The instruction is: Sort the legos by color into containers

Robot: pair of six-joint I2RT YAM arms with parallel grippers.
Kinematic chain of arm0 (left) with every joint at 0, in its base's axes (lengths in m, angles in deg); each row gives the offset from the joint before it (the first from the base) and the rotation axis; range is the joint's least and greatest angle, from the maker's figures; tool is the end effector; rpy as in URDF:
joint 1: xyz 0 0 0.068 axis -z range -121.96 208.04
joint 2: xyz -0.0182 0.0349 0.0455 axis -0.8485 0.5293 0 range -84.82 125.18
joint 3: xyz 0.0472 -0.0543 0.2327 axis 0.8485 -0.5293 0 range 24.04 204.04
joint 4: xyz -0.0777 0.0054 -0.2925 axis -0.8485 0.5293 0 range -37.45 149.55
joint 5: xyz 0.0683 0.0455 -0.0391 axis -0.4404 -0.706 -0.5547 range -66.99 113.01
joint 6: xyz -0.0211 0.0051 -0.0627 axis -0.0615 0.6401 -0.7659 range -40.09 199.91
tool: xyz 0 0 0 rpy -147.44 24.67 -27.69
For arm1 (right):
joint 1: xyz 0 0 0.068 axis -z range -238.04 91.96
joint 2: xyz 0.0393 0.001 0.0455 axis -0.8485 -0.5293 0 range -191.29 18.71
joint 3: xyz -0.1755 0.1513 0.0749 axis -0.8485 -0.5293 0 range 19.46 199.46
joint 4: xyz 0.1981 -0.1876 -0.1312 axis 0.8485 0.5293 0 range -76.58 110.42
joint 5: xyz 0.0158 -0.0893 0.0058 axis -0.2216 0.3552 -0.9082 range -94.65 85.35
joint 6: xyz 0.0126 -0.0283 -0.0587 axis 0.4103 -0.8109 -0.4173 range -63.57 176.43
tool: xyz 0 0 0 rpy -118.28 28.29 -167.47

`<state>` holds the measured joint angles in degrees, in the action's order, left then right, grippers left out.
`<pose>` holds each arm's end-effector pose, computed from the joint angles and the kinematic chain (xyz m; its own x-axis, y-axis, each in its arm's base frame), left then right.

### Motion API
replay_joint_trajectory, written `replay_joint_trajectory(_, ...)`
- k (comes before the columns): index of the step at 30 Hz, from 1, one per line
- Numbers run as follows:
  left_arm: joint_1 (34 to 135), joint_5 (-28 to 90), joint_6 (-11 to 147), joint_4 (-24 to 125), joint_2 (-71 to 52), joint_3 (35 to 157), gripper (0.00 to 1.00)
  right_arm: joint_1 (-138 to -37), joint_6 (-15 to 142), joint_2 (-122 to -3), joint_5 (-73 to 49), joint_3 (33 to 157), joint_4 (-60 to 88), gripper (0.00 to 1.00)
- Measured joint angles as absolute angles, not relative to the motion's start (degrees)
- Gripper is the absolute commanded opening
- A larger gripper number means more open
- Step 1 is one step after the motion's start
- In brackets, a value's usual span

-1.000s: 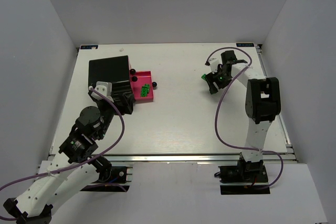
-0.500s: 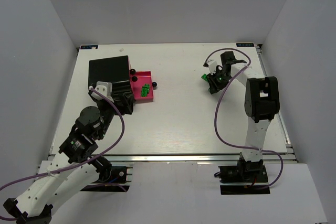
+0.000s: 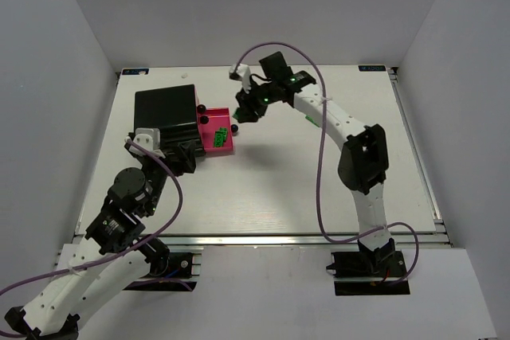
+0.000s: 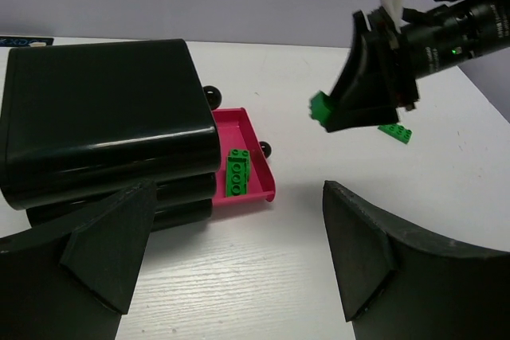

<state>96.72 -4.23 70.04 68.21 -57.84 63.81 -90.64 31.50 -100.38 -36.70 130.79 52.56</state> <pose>0.1716 -0.1064 0.3359 -0.0727 -0.1370 -0.9879 0.1890 0.9707 -0.1485 0.4135 0.2975 0.2516 -0.2367 -0.5754 -0.7829 -0.9503 0.3047 0.0633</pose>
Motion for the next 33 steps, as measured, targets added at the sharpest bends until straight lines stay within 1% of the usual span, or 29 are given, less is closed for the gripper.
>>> replay_joint_trajectory(2,96.7,-5.3,70.1,67.9,-58.0,63.7,0.94,-93.7,35.1,-104.2,-37.3,137.3,49.9,0.05)
replay_joint_trajectory(7,96.7,-7.1,70.4,67.6,-58.0,62.8,0.94,-95.9,41.2,-109.3,-34.4,139.0,44.4,0.08)
replay_joint_trajectory(14,96.7,-8.0,70.5,67.5,-57.4,62.7,0.94,-98.0,44.4,-114.7,-28.9,139.4,39.9,0.20)
replay_joint_trajectory(16,96.7,-8.0,70.5,67.5,-57.2,62.7,0.94,-98.6,44.5,-115.0,-27.7,139.5,38.9,0.33)
replay_joint_trajectory(17,96.7,-8.0,70.5,67.5,-57.1,62.7,0.94,-98.8,44.5,-115.0,-27.2,139.7,38.5,0.43)
replay_joint_trajectory(18,96.7,-8.0,70.5,67.5,-57.0,62.7,0.94,-99.1,44.6,-115.1,-26.6,140.0,37.8,0.58)
replay_joint_trajectory(20,96.7,-8.0,70.5,67.5,-56.8,62.7,0.94,-99.6,45.2,-115.3,-25.5,140.6,36.4,0.72)
replay_joint_trajectory(21,96.7,-8.0,70.5,67.5,-56.6,62.7,0.94,-99.8,45.4,-115.4,-25.0,140.9,35.9,0.77)
replay_joint_trajectory(23,96.8,-7.9,70.7,67.5,-56.2,62.6,0.94,-100.3,45.4,-115.8,-24.0,141.5,34.7,0.78)
replay_joint_trajectory(25,96.9,-7.3,70.9,67.2,-55.6,62.5,0.94,-100.6,45.5,-116.0,-23.2,141.5,34.2,0.78)
replay_joint_trajectory(27,97.1,-6.0,70.7,67.0,-54.5,62.4,0.85,-100.8,45.6,-116.0,-22.5,141.5,34.2,0.69)
replay_joint_trajectory(28,97.2,-5.0,70.4,66.9,-53.8,62.4,0.77,-100.8,45.6,-116.0,-22.4,141.5,34.2,0.62)
replay_joint_trajectory(29,97.2,-3.8,70.0,66.4,-52.9,62.3,0.52,-100.8,45.8,-115.9,-21.9,141.5,34.0,0.29)
replay_joint_trajectory(30,97.2,-2.2,69.3,65.7,-51.8,62.3,0.39,-100.7,46.0,-115.7,-21.2,141.2,33.7,0.03)
replay_joint_trajectory(31,97.1,-0.7,68.6,65.1,-50.5,62.4,0.27,-100.5,46.7,-114.9,-20.3,139.9,32.8,0.00)
replay_joint_trajectory(33,97.1,2.6,67.5,64.1,-46.5,63.5,0.06,-99.6,49.8,-110.3,-18.0,133.2,31.4,0.00)
